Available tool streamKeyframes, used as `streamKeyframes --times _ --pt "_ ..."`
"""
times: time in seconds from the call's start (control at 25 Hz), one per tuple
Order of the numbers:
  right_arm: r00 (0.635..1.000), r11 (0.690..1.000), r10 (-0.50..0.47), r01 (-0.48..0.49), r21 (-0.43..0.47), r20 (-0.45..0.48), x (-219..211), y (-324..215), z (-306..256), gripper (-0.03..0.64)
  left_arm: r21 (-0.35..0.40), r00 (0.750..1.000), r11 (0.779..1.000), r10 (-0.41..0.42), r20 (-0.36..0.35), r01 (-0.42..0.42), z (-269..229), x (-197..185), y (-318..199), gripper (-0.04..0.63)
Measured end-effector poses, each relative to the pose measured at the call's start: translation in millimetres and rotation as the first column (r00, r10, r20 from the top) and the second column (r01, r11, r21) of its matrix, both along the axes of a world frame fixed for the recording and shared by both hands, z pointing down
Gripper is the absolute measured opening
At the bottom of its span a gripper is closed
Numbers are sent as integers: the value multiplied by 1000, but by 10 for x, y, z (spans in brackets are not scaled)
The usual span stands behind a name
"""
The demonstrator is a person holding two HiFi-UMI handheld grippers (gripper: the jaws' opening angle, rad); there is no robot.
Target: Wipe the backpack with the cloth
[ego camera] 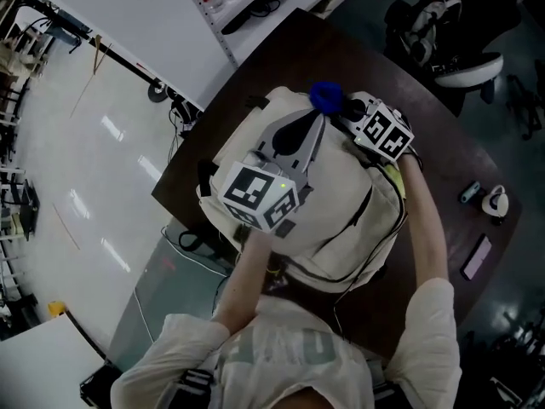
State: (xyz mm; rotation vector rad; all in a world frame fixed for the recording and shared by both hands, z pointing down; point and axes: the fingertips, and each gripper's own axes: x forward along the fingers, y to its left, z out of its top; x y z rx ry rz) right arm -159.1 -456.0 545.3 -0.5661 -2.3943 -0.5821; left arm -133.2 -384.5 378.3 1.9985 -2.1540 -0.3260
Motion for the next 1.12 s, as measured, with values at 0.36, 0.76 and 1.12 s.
streamKeyframes --times 0.36,0.76,1.12 --pt "992 990 128 -128 -52 -10 840 -111 117 43 11 999 999 52 -14 -52 -99 327 -143 -2" --pt "969 968 248 -249 -36 -9 1502 -161 143 43 0 987 988 158 -11 -158 -67 850 -203 -2" --pt "937 936 348 -348 -51 -11 1976 -147 120 43 -16 977 977 212 -30 -212 18 1101 -195 -2"
